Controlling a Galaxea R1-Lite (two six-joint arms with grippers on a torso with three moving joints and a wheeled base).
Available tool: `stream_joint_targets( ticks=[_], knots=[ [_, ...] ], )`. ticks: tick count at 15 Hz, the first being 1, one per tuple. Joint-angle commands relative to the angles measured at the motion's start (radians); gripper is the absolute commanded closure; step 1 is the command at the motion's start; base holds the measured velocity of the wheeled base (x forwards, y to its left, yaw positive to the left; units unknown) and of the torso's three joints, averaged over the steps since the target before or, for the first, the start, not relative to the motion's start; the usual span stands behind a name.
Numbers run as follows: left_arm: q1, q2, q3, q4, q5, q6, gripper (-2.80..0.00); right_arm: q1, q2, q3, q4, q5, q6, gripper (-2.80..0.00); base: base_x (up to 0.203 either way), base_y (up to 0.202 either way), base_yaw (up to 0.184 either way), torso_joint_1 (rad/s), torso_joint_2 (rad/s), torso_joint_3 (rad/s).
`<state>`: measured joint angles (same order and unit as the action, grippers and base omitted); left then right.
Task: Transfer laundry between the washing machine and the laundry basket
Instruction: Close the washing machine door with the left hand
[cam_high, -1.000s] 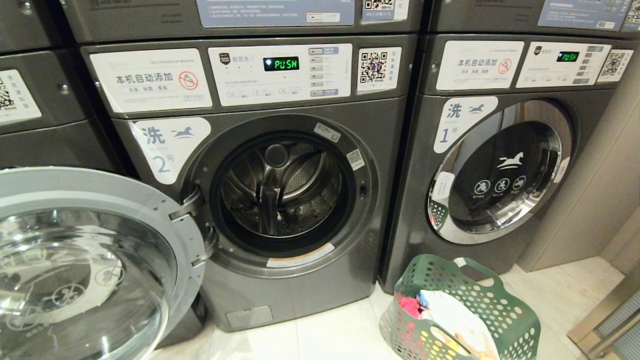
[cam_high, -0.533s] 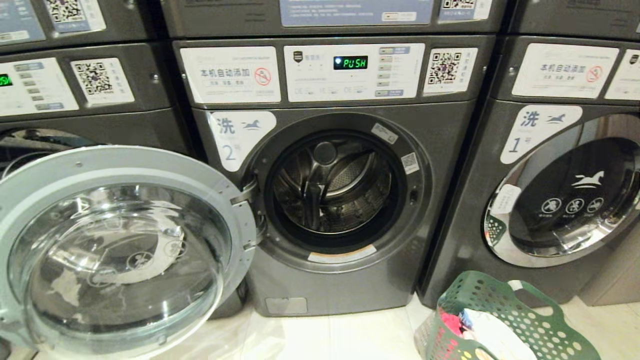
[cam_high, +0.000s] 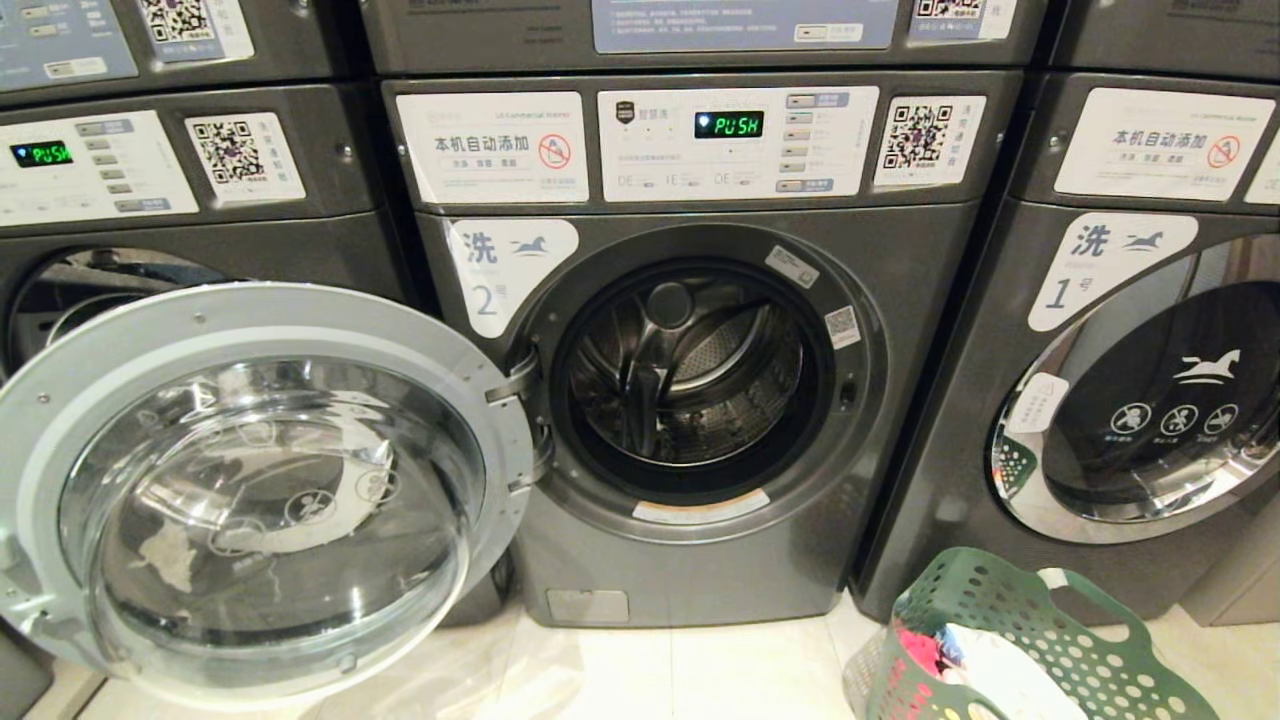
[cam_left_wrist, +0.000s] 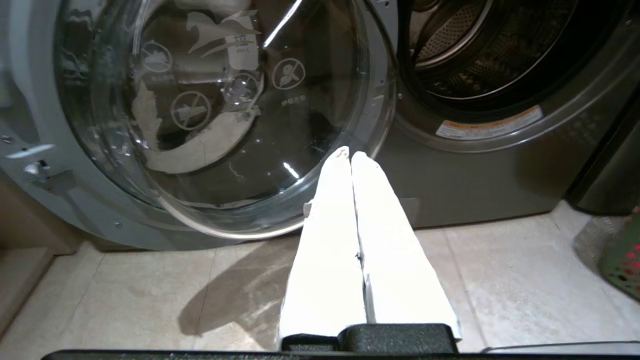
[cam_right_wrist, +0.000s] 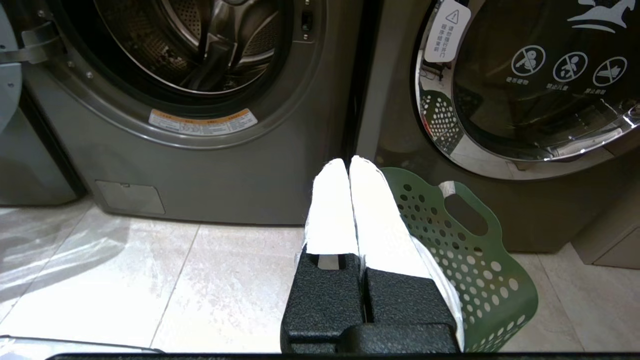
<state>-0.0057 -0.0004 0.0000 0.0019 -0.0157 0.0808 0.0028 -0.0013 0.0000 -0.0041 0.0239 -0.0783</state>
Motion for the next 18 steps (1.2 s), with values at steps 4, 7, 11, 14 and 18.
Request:
stream_joint_targets(
  ticks=[4, 7, 11, 14, 18],
  knots=[
    [0.001, 0.027, -0.156, -0.007, -0.021, 0.044, 0.00, 0.000, 0.001, 0.002, 0.000, -0.005, 0.008, 0.00, 0.000, 0.000, 0.000, 0.000, 0.00, 0.000],
    [0.001, 0.256, -0.430, 0.021, -0.025, 0.043, 0.00, 0.000, 0.001, 0.000, 0.000, -0.002, 0.008, 0.00, 0.000, 0.000, 0.000, 0.000, 0.00, 0.000],
    [0.002, 0.784, -0.796, 0.028, 0.036, 0.015, 0.00, 0.000, 0.001, 0.000, 0.000, -0.001, 0.002, 0.00, 0.000, 0.000, 0.000, 0.000, 0.00, 0.000],
    [0.030, 1.114, -1.028, 0.025, 0.084, -0.026, 0.00, 0.000, 0.001, 0.000, 0.000, -0.001, 0.003, 0.00, 0.000, 0.000, 0.000, 0.000, 0.00, 0.000],
    [0.181, 1.456, -1.272, 0.001, 0.106, -0.055, 0.00, 0.002, 0.001, 0.000, 0.000, -0.004, 0.014, 0.00, 0.000, 0.000, 0.000, 0.000, 0.00, 0.000]
  ],
)
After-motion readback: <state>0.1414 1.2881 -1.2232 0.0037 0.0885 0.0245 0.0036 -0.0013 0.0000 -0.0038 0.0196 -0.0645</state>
